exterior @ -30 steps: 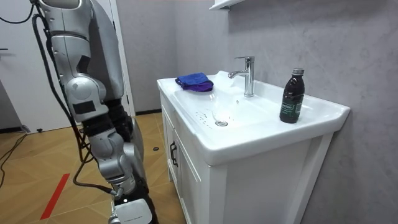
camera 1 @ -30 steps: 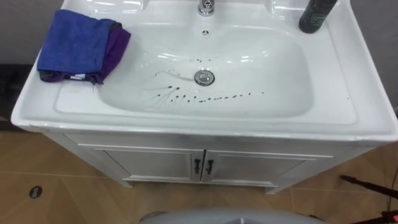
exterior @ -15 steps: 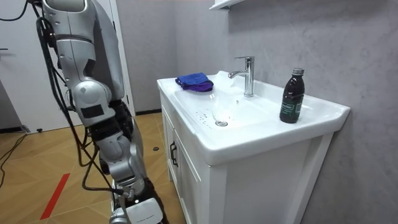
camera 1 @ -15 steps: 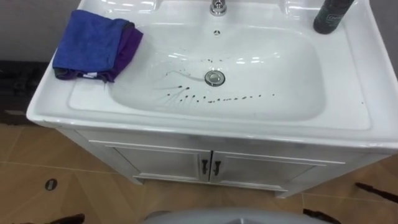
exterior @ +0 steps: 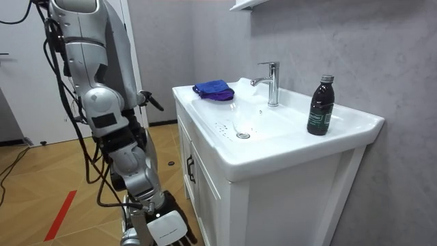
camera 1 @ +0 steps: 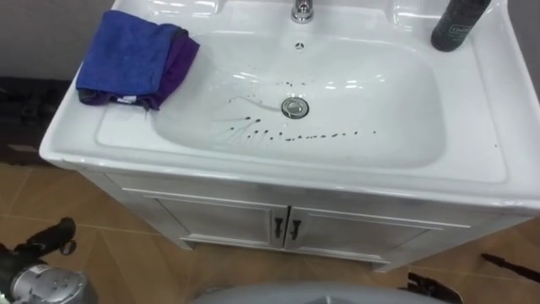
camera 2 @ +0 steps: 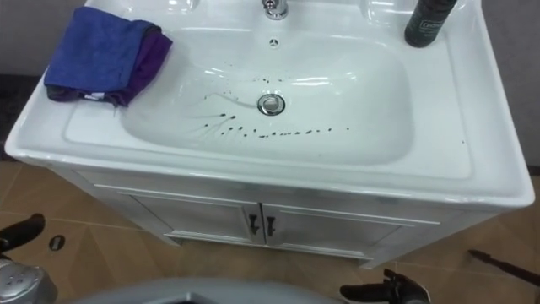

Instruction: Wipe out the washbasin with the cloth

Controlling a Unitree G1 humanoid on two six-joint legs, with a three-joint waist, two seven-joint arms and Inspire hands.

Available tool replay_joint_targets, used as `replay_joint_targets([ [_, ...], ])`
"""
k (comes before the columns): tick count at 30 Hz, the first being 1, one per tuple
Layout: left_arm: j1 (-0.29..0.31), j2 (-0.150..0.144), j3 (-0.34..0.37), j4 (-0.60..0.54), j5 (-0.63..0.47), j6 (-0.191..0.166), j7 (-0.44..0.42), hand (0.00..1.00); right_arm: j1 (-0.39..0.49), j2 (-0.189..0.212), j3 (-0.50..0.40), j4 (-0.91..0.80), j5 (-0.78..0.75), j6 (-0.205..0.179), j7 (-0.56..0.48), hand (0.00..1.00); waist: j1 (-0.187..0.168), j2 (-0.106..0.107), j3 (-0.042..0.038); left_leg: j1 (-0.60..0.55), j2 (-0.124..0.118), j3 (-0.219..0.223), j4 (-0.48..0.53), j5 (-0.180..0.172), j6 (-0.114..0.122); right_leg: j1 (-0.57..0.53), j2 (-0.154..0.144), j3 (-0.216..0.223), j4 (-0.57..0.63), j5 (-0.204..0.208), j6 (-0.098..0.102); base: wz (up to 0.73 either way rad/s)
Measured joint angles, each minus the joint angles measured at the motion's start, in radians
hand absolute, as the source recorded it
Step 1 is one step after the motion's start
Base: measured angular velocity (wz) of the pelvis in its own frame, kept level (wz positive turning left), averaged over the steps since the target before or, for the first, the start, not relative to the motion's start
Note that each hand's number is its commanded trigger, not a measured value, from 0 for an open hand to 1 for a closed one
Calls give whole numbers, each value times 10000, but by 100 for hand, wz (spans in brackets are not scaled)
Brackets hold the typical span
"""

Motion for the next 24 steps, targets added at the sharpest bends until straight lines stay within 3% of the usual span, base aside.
replay_joint_targets([
  [6, 23, 38, -10, -719, 0, -135, 494, 0, 221, 2, 3, -58, 79, -50, 128, 0, -2, 57, -29, 16, -3, -48, 11, 0, 0, 17, 3, -3, 5, 0, 0, 1],
  [10, 17, 44, -14, -1298, 6, -572, 823, 0, 262, -4, 3, -59, 195, -99, 315, 0, -2, 91, -27, 80, -11, -121, 18, 0, 0, 22, 2, 7, 13, 0, 0, 2],
  [17, 13, 63, 221, -2301, 60, -642, 1150, 0, 320, -2, 0, -54, 419, -101, 433, 0, 36, 106, -17, 128, -12, -120, -17, -1, 1, 3, 6, 29, 36, 0, -1, -2],
  [24, -44, 360, 342, -3918, 488, -674, 1471, 0, 321, -4, 2, -37, 425, -128, 370, 0, 59, 126, -5, 5, -20, -181, 10, 5, 10, -151, 5, 23, 37, 0, -1, 0],
])
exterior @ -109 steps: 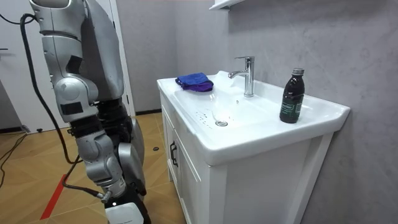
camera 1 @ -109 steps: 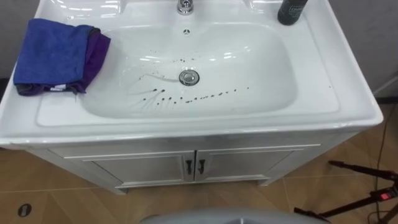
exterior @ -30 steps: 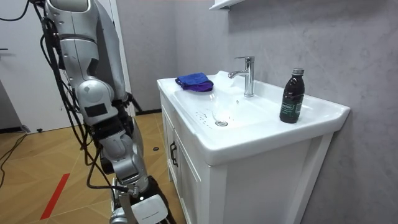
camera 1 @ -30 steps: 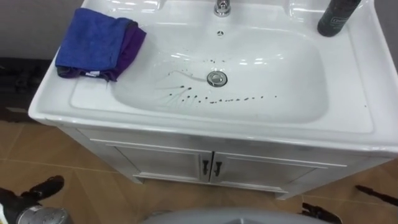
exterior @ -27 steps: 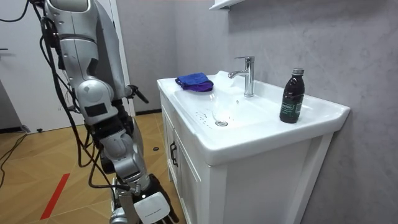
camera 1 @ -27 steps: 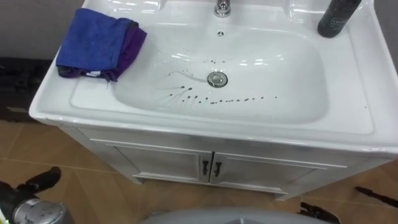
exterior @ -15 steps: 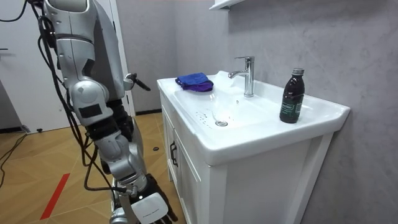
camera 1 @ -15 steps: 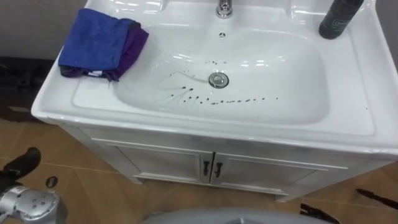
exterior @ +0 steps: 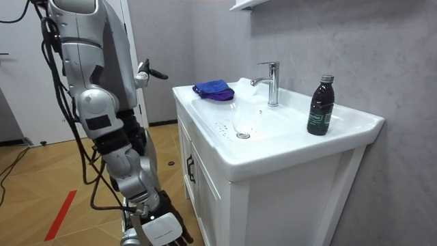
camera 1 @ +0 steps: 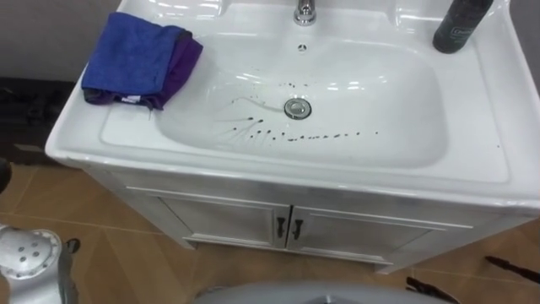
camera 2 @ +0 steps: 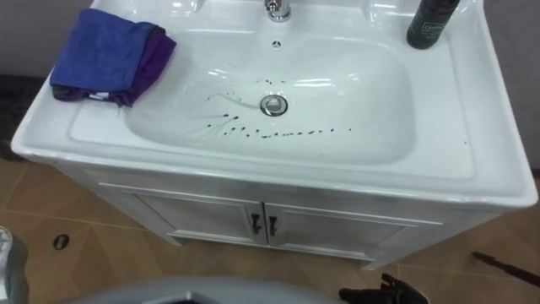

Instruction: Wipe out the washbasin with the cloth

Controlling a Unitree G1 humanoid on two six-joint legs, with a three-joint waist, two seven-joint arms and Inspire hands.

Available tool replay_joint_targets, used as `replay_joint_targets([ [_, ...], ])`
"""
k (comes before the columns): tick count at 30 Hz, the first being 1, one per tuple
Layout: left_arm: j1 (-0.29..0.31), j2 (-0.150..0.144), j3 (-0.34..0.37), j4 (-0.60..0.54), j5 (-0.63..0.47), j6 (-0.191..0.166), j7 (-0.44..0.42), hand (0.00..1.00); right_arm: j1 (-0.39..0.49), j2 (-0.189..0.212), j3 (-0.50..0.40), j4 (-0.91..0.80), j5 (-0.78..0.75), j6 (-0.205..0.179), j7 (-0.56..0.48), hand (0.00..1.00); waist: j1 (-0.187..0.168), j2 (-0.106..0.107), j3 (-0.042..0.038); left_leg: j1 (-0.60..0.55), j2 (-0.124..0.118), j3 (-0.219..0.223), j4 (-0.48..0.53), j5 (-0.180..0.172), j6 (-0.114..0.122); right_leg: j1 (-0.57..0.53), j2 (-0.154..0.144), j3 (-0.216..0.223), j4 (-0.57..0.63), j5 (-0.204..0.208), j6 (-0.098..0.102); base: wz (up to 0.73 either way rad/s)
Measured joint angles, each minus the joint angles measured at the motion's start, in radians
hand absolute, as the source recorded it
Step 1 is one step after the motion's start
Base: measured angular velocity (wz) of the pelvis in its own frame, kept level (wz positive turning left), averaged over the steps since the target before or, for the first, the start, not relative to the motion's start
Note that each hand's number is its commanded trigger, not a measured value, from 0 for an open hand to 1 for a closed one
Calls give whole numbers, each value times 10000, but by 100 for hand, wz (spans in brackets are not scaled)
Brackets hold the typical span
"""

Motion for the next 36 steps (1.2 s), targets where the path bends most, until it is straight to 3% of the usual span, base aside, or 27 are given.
replay_joint_targets([
  [8, -20, 158, 314, -1522, 455, -35, 38, 0, 26, 6, 7, -74, -359, -73, -78, 0, -22, -6, 22, 8, -4, 8, -28, 0, 0, 5, 2, 20, -49, -2, 3, 0],
  [13, -50, 158, 715, -1754, 1532, -37, -98, 0, 28, 20, 0, -31, -377, -153, -102, 0, -19, -26, 34, 30, -3, 29, -24, 0, 0, 6, 9, 122, -51, -2, 4, -3],
  [20, -102, 157, 729, -1755, 2652, -29, -400, 0, -53, 18, -7, 145, -433, -180, 27, 0, -49, -68, 68, 35, -3, 34, -21, -1, 0, -2, 14, 168, -47, -2, 3, 0],
  [26, -99, 158, -65, -1629, 3505, 87, -767, 0, -225, -22, 2, 418, -335, -176, 3, 0, -105, 12, 105, 37, -2, 26, -39, 0, -1, 10, 15, 156, -45, -1, 3, 0],
  [28, -98, 158, -391, -1368, 3681, 269, -904, 0, -229, -60, 4, 417, -344, -172, -29, 0, -124, 73, 132, 30, -2, 37, -52, 0, 0, 9, 17, 166, -44, -1, 3, 0],
  [36, -150, 157, -528, -973, 4087, 719, -1243, 0, -231, -80, -13, 393, -354, -146, -35, 0, -357, 100, 122, 69, 0, 99, -95, 0, 0, -10, 17, 163, -54, -1, 4, -1],
])
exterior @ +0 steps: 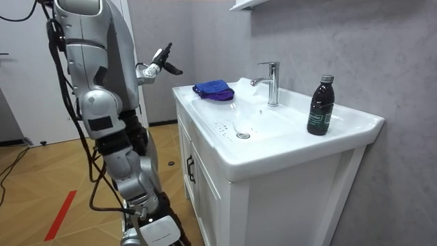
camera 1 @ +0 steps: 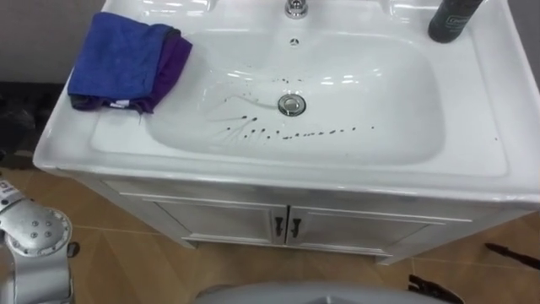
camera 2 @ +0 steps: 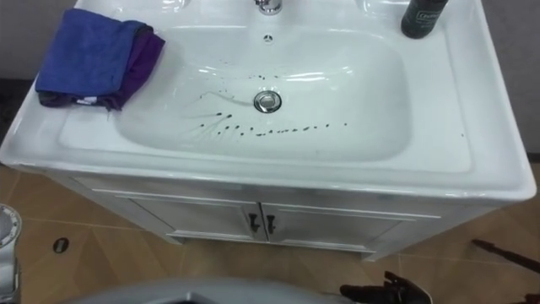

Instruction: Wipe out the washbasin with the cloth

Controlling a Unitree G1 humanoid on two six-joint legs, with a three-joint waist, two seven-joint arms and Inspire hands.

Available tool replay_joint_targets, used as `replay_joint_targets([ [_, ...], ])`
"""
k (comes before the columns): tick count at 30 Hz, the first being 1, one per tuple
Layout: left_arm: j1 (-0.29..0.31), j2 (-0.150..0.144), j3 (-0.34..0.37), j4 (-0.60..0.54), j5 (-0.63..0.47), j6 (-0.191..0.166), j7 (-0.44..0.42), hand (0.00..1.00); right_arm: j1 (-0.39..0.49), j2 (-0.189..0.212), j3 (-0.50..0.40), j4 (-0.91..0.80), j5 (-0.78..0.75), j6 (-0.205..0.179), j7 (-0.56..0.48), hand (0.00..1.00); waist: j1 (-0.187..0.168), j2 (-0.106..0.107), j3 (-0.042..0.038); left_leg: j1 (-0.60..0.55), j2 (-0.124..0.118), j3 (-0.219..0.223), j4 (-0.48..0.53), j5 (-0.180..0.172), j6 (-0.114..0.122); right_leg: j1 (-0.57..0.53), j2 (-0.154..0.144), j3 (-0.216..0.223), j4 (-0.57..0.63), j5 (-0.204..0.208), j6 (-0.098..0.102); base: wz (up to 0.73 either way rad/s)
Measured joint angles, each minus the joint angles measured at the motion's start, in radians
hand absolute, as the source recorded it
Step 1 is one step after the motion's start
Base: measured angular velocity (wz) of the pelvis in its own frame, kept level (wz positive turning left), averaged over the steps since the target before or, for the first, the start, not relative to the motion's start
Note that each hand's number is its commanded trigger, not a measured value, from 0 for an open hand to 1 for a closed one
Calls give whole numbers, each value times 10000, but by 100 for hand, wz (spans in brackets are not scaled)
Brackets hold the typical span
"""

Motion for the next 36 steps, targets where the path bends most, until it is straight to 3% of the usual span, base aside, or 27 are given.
replay_joint_targets([
  [5, -308, 1, -178, 641, 577, 327, -300, 0, -21, -61, 5, 6, -23, 39, 80, 0, -30, 30, -18, 73, 4, 96, -23, 0, 0, -1, 3, 96, 10, 1, 0, -6],
  [9, -394, 2, -494, 808, 623, 561, -430, 0, -92, -53, 3, -26, -21, 112, 85, 0, -335, -1, -40, 88, 2, 104, -33, 1, 1, -2, 4, 123, 16, 3, 0, 0],
  [14, -719, 4, -895, 809, 638, 568, -437, 0, 36, -31, 4, -290, 17, 114, 75, 0, -539, -16, -54, 122, 9, 208, -39, 2, 1, -25, 16, 332, 39, 3, 0, -8],
  [26, -830, 77, -956, 809, 937, 777, -736, 0, 48, -35, -8, -306, -24, 235, 62, 0, -798, -104, -114, 134, 5, 208, -182, 3, 2, -187, 33, 694, 155, 4, 2, -8],
  [36, -959, 143, -1111, 1349, 919, 861, -1276, 0, 22, -46, -7, -313, -104, 232, 57, 0, -799, -31, -59, 198, 11, 236, -247, 6, 8, -231, 81, 971, 155, 8, 4, -3],
])
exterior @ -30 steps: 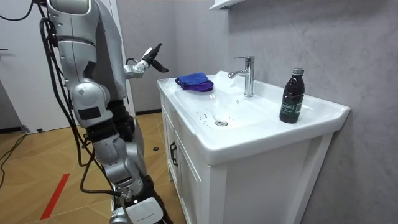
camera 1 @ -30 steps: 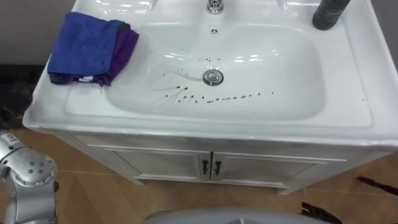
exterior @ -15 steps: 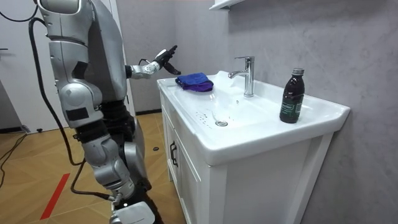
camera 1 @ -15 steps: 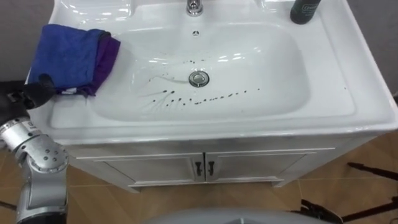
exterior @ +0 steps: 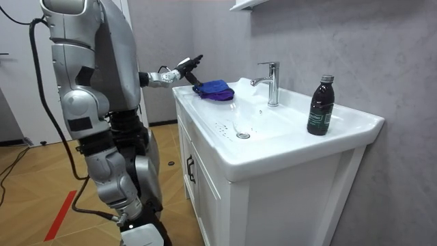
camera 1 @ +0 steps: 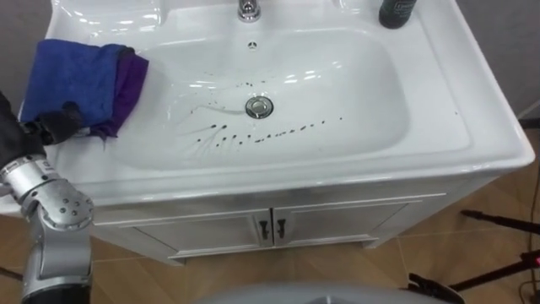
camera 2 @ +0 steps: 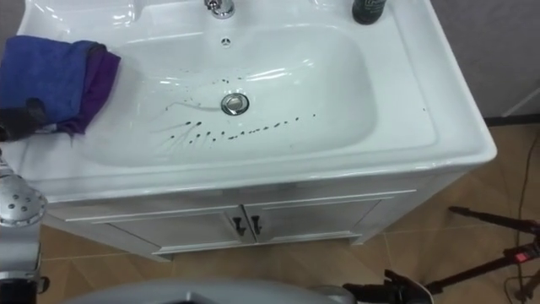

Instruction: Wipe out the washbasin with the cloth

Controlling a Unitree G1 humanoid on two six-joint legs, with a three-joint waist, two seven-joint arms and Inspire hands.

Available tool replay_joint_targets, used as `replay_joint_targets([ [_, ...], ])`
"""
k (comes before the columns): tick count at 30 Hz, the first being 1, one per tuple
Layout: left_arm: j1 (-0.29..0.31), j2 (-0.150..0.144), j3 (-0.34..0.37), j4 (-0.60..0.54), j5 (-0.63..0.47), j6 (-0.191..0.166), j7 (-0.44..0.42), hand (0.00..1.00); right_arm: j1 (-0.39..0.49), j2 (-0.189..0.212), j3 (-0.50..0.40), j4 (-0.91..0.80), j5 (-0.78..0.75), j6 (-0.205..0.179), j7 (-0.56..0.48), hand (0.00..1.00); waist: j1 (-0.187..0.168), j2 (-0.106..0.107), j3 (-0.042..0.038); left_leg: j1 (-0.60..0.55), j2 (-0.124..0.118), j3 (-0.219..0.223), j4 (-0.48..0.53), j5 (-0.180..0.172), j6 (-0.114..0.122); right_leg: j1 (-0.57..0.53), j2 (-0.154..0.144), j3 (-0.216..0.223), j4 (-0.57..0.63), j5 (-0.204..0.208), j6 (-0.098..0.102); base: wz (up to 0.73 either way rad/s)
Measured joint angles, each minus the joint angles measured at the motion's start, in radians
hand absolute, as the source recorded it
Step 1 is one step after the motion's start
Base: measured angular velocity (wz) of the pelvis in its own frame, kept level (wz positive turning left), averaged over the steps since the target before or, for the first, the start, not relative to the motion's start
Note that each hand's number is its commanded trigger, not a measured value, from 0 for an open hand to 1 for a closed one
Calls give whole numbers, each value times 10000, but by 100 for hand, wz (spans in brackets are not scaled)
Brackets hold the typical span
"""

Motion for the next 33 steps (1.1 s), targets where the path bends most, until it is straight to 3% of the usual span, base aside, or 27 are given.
replay_joint_targets([
  [2, 1, 0, -164, 357, -1, 2, -55, 0, 0, -2, 0, 4, 1, 0, -3, 0, -5, 38, 49, 66, 0, 0, -12, 0, 0, 60, 0, -5, -4, 0, 0, 0],
  [5, 0, 1, -287, 735, -19, 3, -226, 0, 1, -1, 12, 5, 0, 3, -4, 0, -10, 30, 50, 77, 1, 9, -12, 0, 0, 93, 0, -22, -6, 0, 0, 0],
  [10, 0, -1, -307, 1081, -78, 23, -520, 0, -2, -12, 9, 2, -5, 73, -7, 0, -17, 12, 27, 100, 5, 198, -14, 0, 0, 92, -5, -12, -1, 0, 1, -2],
  [19, -3, -25, -546, 1410, -130, 381, -1074, 0, -26, -9, 18, -32, 145, 322, -3, 0, -23, -13, 9, 99, 22, 279, -6, 0, 0, 57, 1, 15, 31, 16, -5, 0],
  [25, -3, -84, -549, 1413, -118, 504, -1130, 0, -11, -9, -5, -35, 76, 365, -8, 0, -29, -33, -54, 105, 26, 290, 0, 0, 1, 64, 5, 23, 44, 23, -9, 0],
  [33, -3, -78, -535, 1404, -95, 628, -1502, 0, -28, -17, -7, -42, 47, 367, -13, 0, -55, -6, -54, 106, 32, 332, 10, 0, 1, 66, 10, 65, 42, 41, -10, 0],
])
